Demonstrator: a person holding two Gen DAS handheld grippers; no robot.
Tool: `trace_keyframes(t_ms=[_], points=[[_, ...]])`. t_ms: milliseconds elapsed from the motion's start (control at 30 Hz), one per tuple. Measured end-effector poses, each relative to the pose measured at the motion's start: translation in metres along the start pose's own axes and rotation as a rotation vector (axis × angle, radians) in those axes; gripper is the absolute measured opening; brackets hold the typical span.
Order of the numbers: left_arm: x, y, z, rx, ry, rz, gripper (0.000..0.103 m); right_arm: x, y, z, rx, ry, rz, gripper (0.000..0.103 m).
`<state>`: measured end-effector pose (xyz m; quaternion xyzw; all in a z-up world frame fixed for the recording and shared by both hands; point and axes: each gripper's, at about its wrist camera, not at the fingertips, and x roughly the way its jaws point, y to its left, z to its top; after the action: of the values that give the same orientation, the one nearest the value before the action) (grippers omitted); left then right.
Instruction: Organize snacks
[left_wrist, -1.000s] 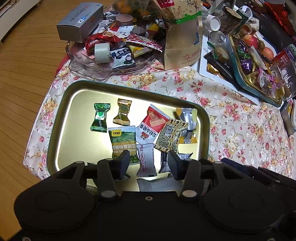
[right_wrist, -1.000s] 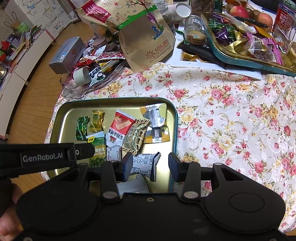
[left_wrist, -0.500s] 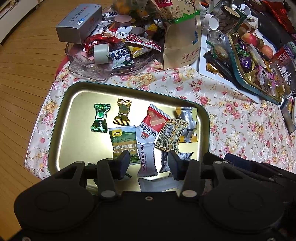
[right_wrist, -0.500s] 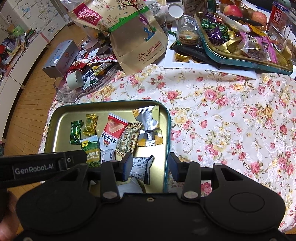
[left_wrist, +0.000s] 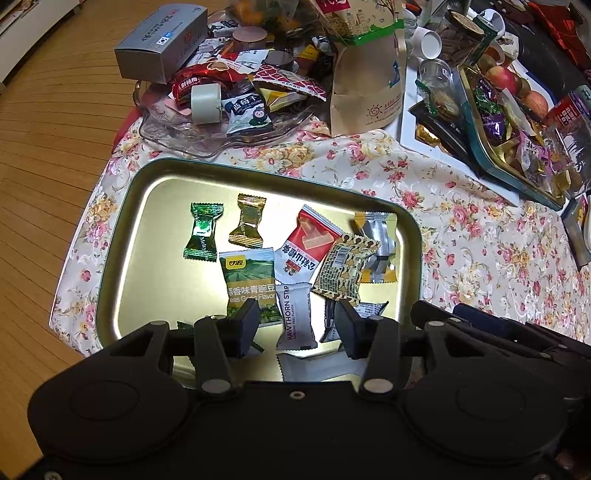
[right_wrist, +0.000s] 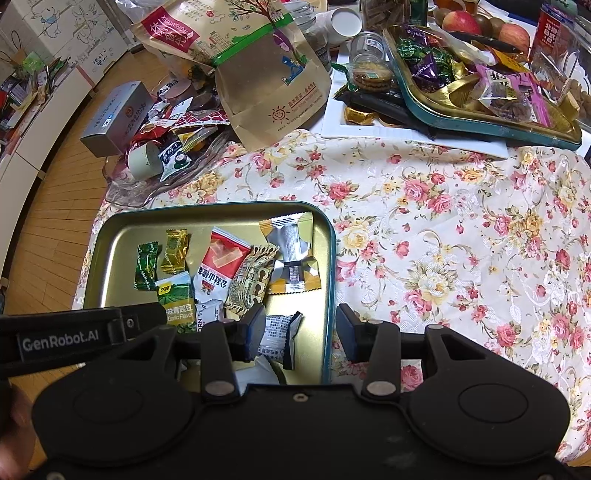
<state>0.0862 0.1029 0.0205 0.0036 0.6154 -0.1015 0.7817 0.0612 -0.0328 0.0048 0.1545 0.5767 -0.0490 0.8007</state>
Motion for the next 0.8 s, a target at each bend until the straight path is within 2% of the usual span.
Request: trace_keyframes(t_ms=[167, 467, 800], points=[[-0.0003, -0.0008, 0.0, 0.005, -0.006, 0.013, 0.053, -0.0004, -0.0004, 0.0004, -0.001, -0.007, -0.006, 0.045], [-0.0026, -0.0072, -0.0005, 0.063, -0.059, 0.122, 0.053, -0.0012, -0.0012, 0.001, -0.005, -0.024, -0.022, 0.045], [0.0002, -0.0085, -0.0006, 0.073, -0.052, 0.127, 0.053, -0.001, -0.0012, 0.0012, -0.006, -0.026, -0.029, 0.045]])
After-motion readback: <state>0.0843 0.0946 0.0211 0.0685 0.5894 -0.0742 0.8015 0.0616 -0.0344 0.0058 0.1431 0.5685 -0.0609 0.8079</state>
